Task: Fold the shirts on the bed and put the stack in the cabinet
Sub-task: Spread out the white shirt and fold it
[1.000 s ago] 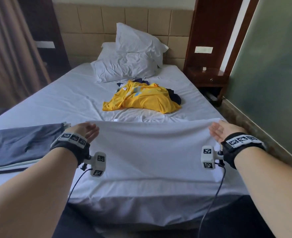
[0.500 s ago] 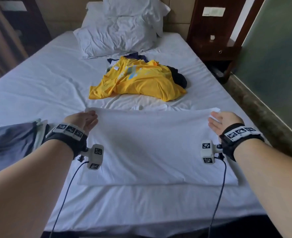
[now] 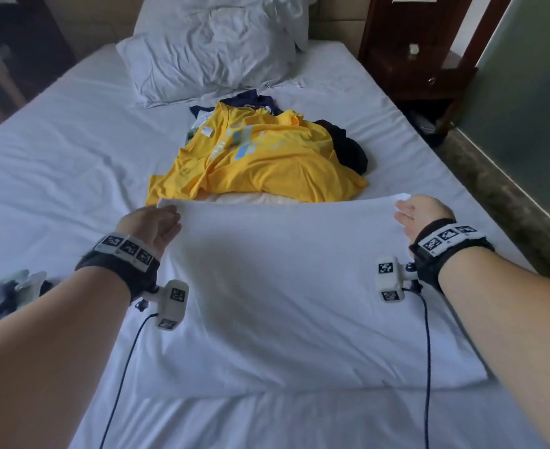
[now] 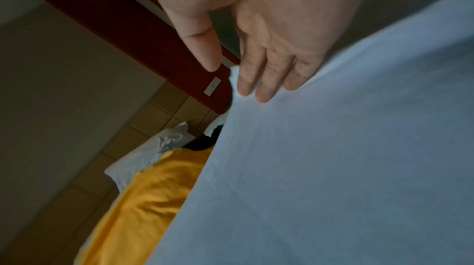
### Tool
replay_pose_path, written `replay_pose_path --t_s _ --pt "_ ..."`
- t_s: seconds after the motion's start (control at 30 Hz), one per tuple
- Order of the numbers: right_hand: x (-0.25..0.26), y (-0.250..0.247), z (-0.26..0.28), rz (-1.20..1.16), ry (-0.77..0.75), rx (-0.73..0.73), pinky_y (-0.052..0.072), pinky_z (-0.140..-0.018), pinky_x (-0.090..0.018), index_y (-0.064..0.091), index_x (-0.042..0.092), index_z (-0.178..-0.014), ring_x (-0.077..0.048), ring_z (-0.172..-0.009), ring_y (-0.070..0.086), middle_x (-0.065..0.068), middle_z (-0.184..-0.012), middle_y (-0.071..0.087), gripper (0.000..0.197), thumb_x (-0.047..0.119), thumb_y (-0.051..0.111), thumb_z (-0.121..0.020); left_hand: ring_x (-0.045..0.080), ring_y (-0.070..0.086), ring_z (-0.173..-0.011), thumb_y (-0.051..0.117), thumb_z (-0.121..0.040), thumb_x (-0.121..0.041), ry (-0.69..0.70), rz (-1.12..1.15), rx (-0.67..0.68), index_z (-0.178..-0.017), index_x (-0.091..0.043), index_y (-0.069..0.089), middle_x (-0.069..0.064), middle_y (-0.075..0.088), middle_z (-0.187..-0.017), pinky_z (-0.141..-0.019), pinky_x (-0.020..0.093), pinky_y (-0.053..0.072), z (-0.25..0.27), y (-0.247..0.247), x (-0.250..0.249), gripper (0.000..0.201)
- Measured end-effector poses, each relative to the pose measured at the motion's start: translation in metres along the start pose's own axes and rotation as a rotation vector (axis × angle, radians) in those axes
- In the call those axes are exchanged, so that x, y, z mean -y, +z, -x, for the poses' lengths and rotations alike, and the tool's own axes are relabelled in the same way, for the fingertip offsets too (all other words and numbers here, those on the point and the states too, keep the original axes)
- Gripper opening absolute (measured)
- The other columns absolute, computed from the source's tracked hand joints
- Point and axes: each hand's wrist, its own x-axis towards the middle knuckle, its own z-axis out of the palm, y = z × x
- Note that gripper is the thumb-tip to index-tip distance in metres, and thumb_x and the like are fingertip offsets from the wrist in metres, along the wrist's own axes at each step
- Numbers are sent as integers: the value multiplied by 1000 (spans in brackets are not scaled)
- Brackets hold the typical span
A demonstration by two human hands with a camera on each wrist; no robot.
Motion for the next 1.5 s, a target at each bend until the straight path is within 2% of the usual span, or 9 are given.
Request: replay_pose_path --t_s 0.13,0.23,0.37,0.47,0.57,0.7,0.87,1.33,1.5 --pt "-15 3 10 276 -105 -102 42 -96 -33 42 15 -151 -27 -128 52 -4 -143 50 64 19 62 -90 20 60 -102 64 -91 2 -2 -186 157 -154 -44 36 0 53 -124 -88 35 50 1 4 10 84" --pt "-32 -1 34 613 -176 1 46 -97 -34 48 20 -147 -30 -122 58 -6 -143 55 62 25 62 -86 14 63 -115 73 -86 -11 185 -471 170 -130 -41 66 -8 65 -130 -105 37 49 24 8 5 53" --pt "-51 -12 81 1053 -315 88 47 -103 -36 49 26 -141 -27 -125 57 0 -144 55 52 27 57 -90 17 68 -95 66 -92 -27 443 -1248 218 -112 -33 73 -5 70 -112 -80 27 51 92 12 9 22" --pt "-70 -21 127 1248 -449 106 46 -101 -40 48 16 -126 -29 -122 54 -6 -132 57 36 22 55 -91 24 52 -122 71 -82 -44 529 -1804 433 -129 -33 61 0 51 -128 -96 34 48 141 1 39 49" --pt "-91 -33 156 1424 -492 123 44 -101 -40 40 14 -126 -30 -124 47 -9 -133 50 41 21 56 -89 29 34 -135 84 -66 -54 384 -2185 533 -152 -29 33 4 32 -146 -107 43 44 164 -18 59 103" --pt "-119 -58 163 1591 -460 154 29 -117 -39 20 14 -150 -30 -144 25 -7 -157 25 73 25 56 -88 30 12 -154 88 -66 -40 234 -2221 572 -162 -25 -5 5 0 -166 -119 47 35 172 -42 75 134" --pt "-154 -73 161 1538 -332 291 1 -126 -40 -15 22 -160 -23 -155 -14 1 -167 -22 90 31 47 -96 34 -5 -157 82 -70 -41 245 -2241 495 -159 -23 -20 11 -19 -167 -125 47 22 174 -50 103 137" --pt "-152 -80 128 1493 -429 318 28 -121 -34 18 25 -157 -20 -149 28 4 -164 21 84 15 60 -85 30 8 -157 44 -99 -2 288 -2110 573 -163 -28 -6 6 -3 -171 -126 46 18 159 -53 95 85" --pt "-147 -75 128 1508 -419 302 35 -117 -38 24 25 -155 -25 -143 38 4 -159 31 75 11 52 -87 30 19 -155 63 -95 -43 285 -2061 620 -164 -26 -1 7 6 -170 -125 43 21 159 -55 91 95"
